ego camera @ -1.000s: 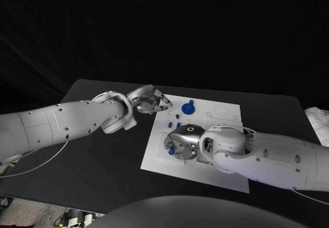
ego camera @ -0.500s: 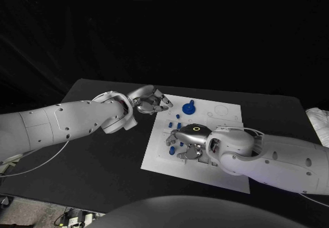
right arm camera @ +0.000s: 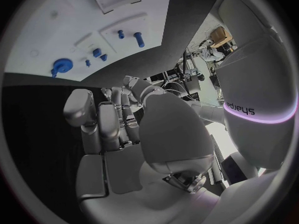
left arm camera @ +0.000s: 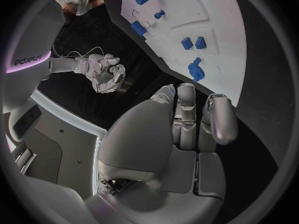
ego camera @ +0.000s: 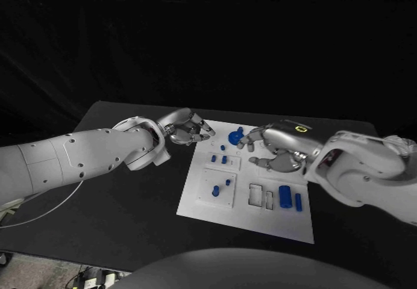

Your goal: Assemble the parts on the task board

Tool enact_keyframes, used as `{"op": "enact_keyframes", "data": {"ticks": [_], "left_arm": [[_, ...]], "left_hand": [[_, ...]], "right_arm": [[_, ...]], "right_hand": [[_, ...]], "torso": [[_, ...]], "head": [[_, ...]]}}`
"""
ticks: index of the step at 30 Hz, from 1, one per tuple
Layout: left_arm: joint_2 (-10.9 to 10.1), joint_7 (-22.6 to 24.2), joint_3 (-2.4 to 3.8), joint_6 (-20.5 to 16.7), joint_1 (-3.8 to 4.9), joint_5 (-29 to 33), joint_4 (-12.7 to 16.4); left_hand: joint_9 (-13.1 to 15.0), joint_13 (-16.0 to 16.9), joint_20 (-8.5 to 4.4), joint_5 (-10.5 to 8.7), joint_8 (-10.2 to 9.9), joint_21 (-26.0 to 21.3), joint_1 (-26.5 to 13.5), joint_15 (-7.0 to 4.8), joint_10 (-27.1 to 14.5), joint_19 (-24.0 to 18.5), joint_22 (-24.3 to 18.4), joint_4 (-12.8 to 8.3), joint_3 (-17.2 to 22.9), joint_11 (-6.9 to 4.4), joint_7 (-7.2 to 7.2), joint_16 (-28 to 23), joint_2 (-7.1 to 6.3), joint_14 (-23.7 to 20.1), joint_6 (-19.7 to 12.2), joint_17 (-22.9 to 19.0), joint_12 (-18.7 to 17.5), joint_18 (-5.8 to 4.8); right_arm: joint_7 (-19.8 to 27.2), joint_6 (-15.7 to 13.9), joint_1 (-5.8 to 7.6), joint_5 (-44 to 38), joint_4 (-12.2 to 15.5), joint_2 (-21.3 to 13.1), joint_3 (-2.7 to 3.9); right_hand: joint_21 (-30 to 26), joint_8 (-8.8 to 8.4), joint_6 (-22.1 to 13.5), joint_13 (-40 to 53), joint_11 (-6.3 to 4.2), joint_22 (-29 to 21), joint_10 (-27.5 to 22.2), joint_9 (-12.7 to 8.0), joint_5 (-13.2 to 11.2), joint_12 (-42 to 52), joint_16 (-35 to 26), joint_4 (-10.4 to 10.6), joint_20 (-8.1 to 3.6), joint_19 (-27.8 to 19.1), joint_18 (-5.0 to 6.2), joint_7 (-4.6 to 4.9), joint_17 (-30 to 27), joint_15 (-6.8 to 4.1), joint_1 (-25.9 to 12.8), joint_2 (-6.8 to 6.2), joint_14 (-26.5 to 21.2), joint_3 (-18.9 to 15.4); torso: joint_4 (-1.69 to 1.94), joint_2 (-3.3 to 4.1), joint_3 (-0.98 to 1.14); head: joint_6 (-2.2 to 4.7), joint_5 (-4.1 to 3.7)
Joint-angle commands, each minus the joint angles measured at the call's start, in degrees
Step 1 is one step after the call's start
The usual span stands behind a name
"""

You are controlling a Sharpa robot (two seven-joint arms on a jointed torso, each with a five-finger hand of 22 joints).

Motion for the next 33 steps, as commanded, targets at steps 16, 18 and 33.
{"op": "enact_keyframes", "data": {"ticks": [16, 18, 33], "left_arm": [[1.46, 0.59, 0.04, -1.76, -0.75, 0.21, -0.96], [1.55, 0.40, 0.04, -1.47, -0.83, 0.22, -1.17], [1.99, 0.36, 0.04, -0.83, -0.94, 0.22, -1.60]], "left_hand": [[0.01, -0.04, -0.12, 0.41, 0.02, -0.25, 0.59, 0.05, 0.35, -0.38, 10.04, -0.05, 0.67, -0.02, 0.31, -0.37, -0.38, -0.58, -0.03, -0.20, -0.36, 1.10], [0.01, -0.04, -0.12, 0.43, 0.01, -0.27, 0.59, 0.04, 0.37, -0.39, 10.03, -0.03, 0.71, 0.00, 0.34, -0.41, -0.39, -0.62, -0.05, -0.28, -0.35, 1.11], [0.00, -0.02, -0.11, 0.49, -0.01, -0.24, 0.58, 0.07, 0.49, -0.38, 10.05, 0.02, 0.91, 0.11, 0.49, -0.38, -0.40, -0.64, -0.09, -0.25, -0.33, 1.10]], "right_arm": [[-25.30, 22.77, 3.82, 20.95, -4.18, -3.52, -0.97], [-29.56, 24.79, 3.52, 20.15, -5.53, -2.53, -1.02], [-35.77, 30.67, 1.87, 11.48, -9.33, 2.89, -1.06]], "right_hand": [[-10.19, -0.11, 10.49, 55.20, -1.76, 5.75, 42.61, -2.65, -9.25, 42.53, 12.38, 11.45, -0.28, -5.93, 0.09, -0.75, 28.40, -0.16, -15.93, 2.75, 15.03, -10.44], [8.15, 2.41, 15.04, 59.70, -4.28, 9.53, 47.12, -0.87, -9.09, 44.76, 12.38, 15.21, -3.05, 5.70, -2.72, -2.78, 28.40, -3.00, -21.56, 3.41, 15.03, -12.78], [17.37, 1.94, 18.85, 59.70, -5.95, 11.49, 47.12, 0.03, -11.98, 44.76, 12.38, 18.30, -5.38, 10.19, -4.30, -4.32, 28.40, -5.13, -27.86, 3.52, 15.03, -16.32]], "torso": [[-0.05, -0.85, -0.55], [-0.04, -0.84, -0.58], [-0.04, -0.86, -0.67]], "head": [[0.00, -2.77], [0.00, -3.03], [0.00, -3.09]]}}
